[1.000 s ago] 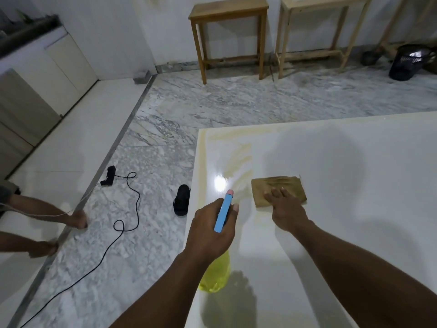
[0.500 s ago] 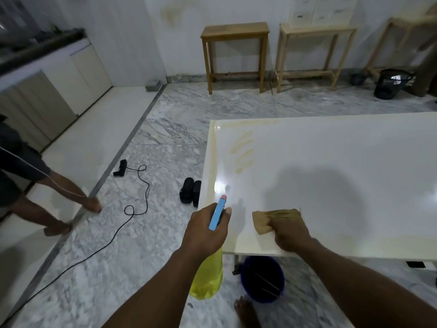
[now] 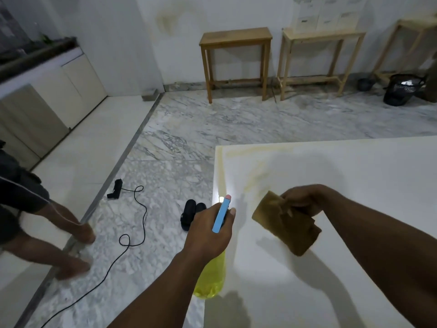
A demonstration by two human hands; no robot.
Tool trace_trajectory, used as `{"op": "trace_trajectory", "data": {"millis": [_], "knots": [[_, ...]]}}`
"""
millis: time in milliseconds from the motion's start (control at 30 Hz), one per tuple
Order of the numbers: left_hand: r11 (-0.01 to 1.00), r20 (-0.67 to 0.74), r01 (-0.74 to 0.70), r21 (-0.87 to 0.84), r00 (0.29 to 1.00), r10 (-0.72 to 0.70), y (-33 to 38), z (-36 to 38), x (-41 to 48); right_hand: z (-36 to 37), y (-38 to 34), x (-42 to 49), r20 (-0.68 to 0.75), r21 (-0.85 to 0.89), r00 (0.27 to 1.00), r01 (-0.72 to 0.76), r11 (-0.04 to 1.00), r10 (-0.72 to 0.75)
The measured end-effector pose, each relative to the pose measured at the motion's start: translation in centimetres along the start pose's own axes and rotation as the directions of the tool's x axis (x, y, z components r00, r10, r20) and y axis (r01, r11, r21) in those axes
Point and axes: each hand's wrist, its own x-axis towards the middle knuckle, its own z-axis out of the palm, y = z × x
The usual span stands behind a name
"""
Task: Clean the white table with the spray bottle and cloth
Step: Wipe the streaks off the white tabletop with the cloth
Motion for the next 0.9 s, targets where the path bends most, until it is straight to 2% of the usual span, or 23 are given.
{"op": "trace_trajectory", "data": {"millis": [67,133,233,300,333,400,467,533,600,700,900], "knots": [[1.000,-0.006,0.011,-0.005,1.000,-0.011,-0.4,-0.3,3.7,-4.2,-4.3,2.1,-0.092,-0.124,0.995,0.029,0.992,-0.041],[1.000,-0.014,0.007,-0.016,1.000,-0.008,-0.8,-0.6,7.0,-7.8,-7.9,4.2,-0.277,-0.385,0.951,0.024,0.923,-0.140],[0.999,-0.036,-0.020,-0.033,0.999,0.019,-1.5,-0.7,10.9,-11.3,-12.1,8.0,-0.488,-0.606,0.792,-0.003,0.795,-0.368],[0.998,-0.042,-0.042,-0.038,0.998,0.040,-2.2,-0.5,12.6,-12.1,-13.9,10.7,-0.581,-0.613,0.687,-0.016,0.790,-0.436],[0.998,-0.039,-0.043,-0.049,0.998,0.041,-2.5,-0.3,13.0,-12.0,-14.1,12.0,-0.602,-0.605,0.662,-0.013,0.796,-0.447],[0.997,-0.025,-0.028,-0.077,0.999,0.026,-3.7,0.1,13.9,-11.8,-13.2,15.9,-0.612,-0.540,0.677,0.020,0.842,-0.409],[0.996,-0.004,-0.025,-0.091,1.000,0.025,-4.4,0.4,13.9,-10.0,-11.2,18.9,-0.567,-0.486,0.753,0.020,0.874,-0.333],[0.996,0.019,-0.020,-0.087,1.000,0.021,-5.6,0.8,13.9,-8.5,-9.5,21.1,-0.496,-0.585,0.791,0.001,0.811,-0.359],[0.998,0.046,-0.002,-0.066,0.999,0.005,-6.4,1.0,13.3,-7.6,-8.1,21.4,-0.513,-0.613,0.754,0.013,0.790,-0.410],[0.997,0.060,0.010,-0.073,0.998,-0.005,-6.8,0.8,12.3,-6.5,-6.4,20.4,-0.512,-0.567,0.744,0.082,0.819,-0.429],[0.998,0.022,-0.026,-0.056,0.999,0.027,-6.0,0.0,8.2,1.1,-1.5,16.1,-0.519,-0.576,0.740,0.067,0.815,-0.428]]}}
